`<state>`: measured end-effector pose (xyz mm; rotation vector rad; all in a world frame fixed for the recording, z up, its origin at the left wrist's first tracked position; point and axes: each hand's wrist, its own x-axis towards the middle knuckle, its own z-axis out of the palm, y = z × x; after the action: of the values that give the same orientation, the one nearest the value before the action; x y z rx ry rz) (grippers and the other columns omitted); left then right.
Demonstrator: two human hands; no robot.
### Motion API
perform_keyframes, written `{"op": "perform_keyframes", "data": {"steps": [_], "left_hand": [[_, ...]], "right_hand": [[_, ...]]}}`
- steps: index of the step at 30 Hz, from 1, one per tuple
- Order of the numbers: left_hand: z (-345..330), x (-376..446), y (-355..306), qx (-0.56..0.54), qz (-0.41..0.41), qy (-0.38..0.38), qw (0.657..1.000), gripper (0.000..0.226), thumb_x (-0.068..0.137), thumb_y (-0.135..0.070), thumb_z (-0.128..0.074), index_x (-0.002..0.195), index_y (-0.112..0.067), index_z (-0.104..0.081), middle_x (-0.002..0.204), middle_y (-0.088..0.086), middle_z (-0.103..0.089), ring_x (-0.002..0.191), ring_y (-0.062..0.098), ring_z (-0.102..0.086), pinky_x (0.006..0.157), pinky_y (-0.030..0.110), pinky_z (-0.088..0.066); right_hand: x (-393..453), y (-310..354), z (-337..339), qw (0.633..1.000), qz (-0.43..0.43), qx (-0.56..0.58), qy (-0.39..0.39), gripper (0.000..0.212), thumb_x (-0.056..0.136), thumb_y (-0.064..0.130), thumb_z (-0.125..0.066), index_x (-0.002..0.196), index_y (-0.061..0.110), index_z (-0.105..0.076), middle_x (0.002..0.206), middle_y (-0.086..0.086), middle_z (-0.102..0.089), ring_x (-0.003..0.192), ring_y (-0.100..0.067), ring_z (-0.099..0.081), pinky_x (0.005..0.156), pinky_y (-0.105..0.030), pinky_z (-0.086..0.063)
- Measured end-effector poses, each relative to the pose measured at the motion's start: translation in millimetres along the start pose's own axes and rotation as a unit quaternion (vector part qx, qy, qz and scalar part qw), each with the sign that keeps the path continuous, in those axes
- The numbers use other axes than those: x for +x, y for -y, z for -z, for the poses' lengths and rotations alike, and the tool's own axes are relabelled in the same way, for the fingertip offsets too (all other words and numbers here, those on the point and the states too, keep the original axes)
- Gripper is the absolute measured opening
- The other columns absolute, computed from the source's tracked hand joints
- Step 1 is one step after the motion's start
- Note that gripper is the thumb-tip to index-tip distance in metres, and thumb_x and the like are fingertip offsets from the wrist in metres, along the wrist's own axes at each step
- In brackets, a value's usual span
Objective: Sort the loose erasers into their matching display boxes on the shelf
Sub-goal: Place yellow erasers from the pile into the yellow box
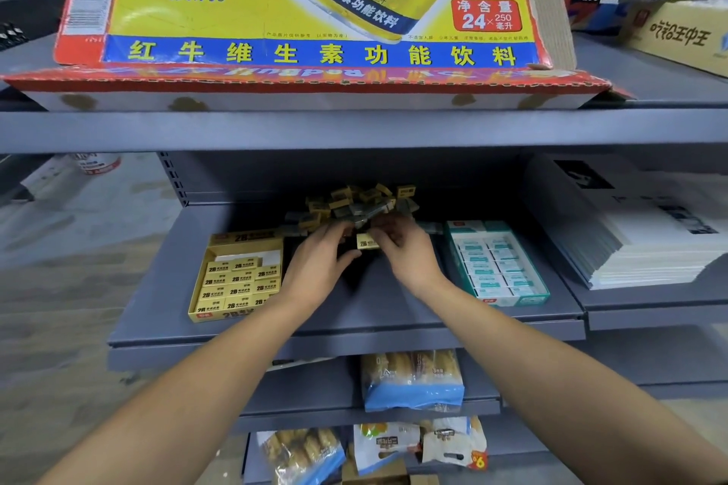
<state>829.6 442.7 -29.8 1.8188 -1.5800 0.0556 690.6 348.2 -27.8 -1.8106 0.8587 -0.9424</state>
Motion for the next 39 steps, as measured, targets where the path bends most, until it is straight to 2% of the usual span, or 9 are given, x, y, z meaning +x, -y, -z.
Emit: {"op": "perform_keyframes", "data": {"steps": [2, 5, 9, 11, 20, 25, 29, 33, 39], "left_hand": [[1.3, 0.0, -0.4, 0.0, -0.017, 0.013, 1.0, 0.036, 0.086, -0.018, -0.07, 0.121, -0.012, -0.062, 0.116, 0.005, -0.064, 0.103, 0.022, -0.061, 0.083, 0.034, -0.051], [3.5, -1.8, 2.4, 0.005, -0.013, 0.009, 1.0, 0.031, 0.088, -0.014, -0.067, 0.118, -0.011, -0.064, 0.116, 0.005, -0.064, 0.103, 0.023, -0.061, 0.084, 0.035, -0.051], [9.7, -4.0, 10.1, 0.002, -0.004, -0.009, 1.0, 0.03, 0.088, -0.009, -0.065, 0.119, -0.008, -0.064, 0.114, 0.007, -0.065, 0.101, 0.025, -0.062, 0.084, 0.035, -0.051], [13.4, -5.8, 12.7, 0.0, -0.005, -0.011, 1.0, 0.031, 0.088, -0.007, -0.066, 0.118, -0.008, -0.064, 0.114, 0.008, -0.065, 0.102, 0.025, -0.062, 0.085, 0.033, -0.051], [43.6, -22.7, 38.6, 0.019, 0.067, -0.03, 0.997, 0.033, 0.086, -0.009, -0.067, 0.119, -0.007, -0.064, 0.115, 0.01, -0.063, 0.104, 0.025, -0.06, 0.089, 0.032, -0.048], [72.8, -41.5, 65.4, 0.047, 0.128, -0.053, 0.989, 0.031, 0.087, -0.008, -0.064, 0.117, -0.015, -0.064, 0.113, 0.005, -0.061, 0.103, 0.024, -0.059, 0.088, 0.032, -0.047], [92.9, -56.0, 78.7, 0.068, 0.166, -0.074, 0.981, 0.033, 0.087, -0.003, -0.058, 0.118, -0.013, -0.062, 0.114, 0.006, -0.06, 0.103, 0.027, -0.059, 0.086, 0.03, -0.044], [101.9, -62.4, 87.8, 0.082, 0.177, -0.074, 0.978, 0.036, 0.086, -0.001, -0.056, 0.118, -0.014, -0.063, 0.113, 0.006, -0.06, 0.103, 0.027, -0.059, 0.085, 0.032, -0.044], [103.7, -65.9, 94.4, 0.075, 0.163, -0.076, 0.981, 0.039, 0.084, 0.003, -0.053, 0.117, -0.013, -0.064, 0.108, 0.005, -0.06, 0.098, 0.026, -0.061, 0.082, 0.035, -0.05]], "right_hand": [[-0.4, 1.4, -0.6, 0.999, 0.029, -0.024, -0.001, 0.007, 0.091, 0.018, -0.064, 0.098, 0.017, -0.067, 0.089, 0.012, -0.067, 0.087, 0.001, -0.063, 0.074, -0.01, -0.046], [-0.6, -0.3, 0.3, 0.992, 0.096, -0.077, 0.02, 0.011, 0.09, 0.019, -0.066, 0.101, 0.015, -0.066, 0.095, 0.007, -0.067, 0.087, -0.002, -0.064, 0.078, -0.018, -0.051], [-2.2, -3.2, 3.1, 0.934, 0.267, -0.224, 0.079, 0.019, 0.087, 0.015, -0.069, 0.105, 0.01, -0.066, 0.105, -0.003, -0.067, 0.097, -0.016, -0.062, 0.084, -0.026, -0.051], [-1.4, -2.8, -0.5, 0.919, 0.3, -0.244, 0.076, 0.018, 0.086, 0.01, -0.07, 0.103, 0.007, -0.068, 0.105, -0.005, -0.068, 0.098, -0.019, -0.063, 0.085, -0.029, -0.051], [7.4, 7.7, -46.5, 0.924, 0.303, -0.214, 0.096, 0.018, 0.088, 0.011, -0.068, 0.106, 0.007, -0.072, 0.109, -0.006, -0.071, 0.102, -0.018, -0.065, 0.09, -0.028, -0.051], [14.1, 17.2, -85.7, 0.925, 0.287, -0.213, 0.128, 0.019, 0.09, 0.016, -0.065, 0.107, 0.011, -0.073, 0.111, -0.005, -0.07, 0.102, -0.02, -0.066, 0.088, -0.037, -0.053], [17.2, 23.4, -113.1, 0.919, 0.258, -0.247, 0.168, 0.022, 0.092, 0.021, -0.062, 0.11, 0.015, -0.071, 0.113, -0.005, -0.069, 0.103, -0.025, -0.065, 0.085, -0.042, -0.053], [19.3, 27.1, -127.7, 0.909, 0.222, -0.289, 0.201, 0.023, 0.094, 0.02, -0.057, 0.114, 0.019, -0.069, 0.111, -0.007, -0.07, 0.099, -0.028, -0.065, 0.08, -0.042, -0.054], [21.1, 29.1, -134.1, 0.893, 0.184, -0.346, 0.221, 0.022, 0.096, 0.023, -0.053, 0.106, 0.019, -0.072, 0.105, -0.005, -0.071, 0.092, -0.025, -0.066, 0.074, -0.038, -0.055]]}}
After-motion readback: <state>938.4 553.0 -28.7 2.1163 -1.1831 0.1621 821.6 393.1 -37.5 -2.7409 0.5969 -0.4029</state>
